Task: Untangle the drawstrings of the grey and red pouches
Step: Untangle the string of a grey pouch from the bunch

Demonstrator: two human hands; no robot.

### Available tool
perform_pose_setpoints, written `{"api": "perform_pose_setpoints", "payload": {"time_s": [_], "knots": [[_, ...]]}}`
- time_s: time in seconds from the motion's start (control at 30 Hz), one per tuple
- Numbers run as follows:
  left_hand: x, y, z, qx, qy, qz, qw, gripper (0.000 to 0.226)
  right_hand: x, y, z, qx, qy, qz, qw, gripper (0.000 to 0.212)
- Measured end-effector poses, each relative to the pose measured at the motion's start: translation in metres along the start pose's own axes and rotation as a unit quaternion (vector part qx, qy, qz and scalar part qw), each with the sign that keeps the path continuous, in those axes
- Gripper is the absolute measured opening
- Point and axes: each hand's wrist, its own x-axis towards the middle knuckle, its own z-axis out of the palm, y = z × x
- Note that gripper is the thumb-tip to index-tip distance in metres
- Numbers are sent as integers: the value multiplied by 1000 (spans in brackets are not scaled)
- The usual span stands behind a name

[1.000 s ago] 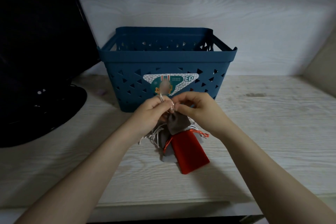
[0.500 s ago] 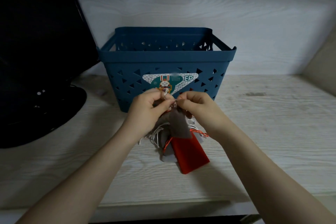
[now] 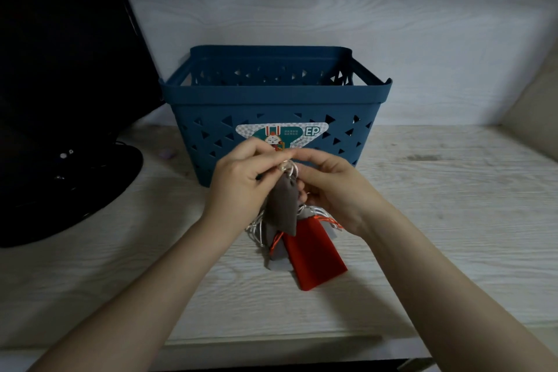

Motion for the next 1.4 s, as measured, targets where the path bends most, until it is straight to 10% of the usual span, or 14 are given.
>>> {"api": "perform_pose_setpoints", "payload": {"time_s": [0.2, 0.37, 0.63, 0.97, 1.4], "knots": [[-1, -5, 2, -63, -29, -6, 998, 30, -1, -7, -1, -133, 44, -89, 986, 12], [-3, -5, -3, -220, -46, -184, 957, 22, 3, -14, -19, -454, 110, -246, 849, 7], [-5, 0, 2, -417, -44, -344, 840, 24, -1, -2, -27, -433, 84, -124, 889, 15], [-8, 3, 8, -278, -160, -350, 880, 54, 1, 3, -10, -402, 37, -258, 878, 8], [-7, -2, 0, -144, -306, -250, 907, 24, 5, 3, -1, -392, 9, -282, 875, 6]]}}
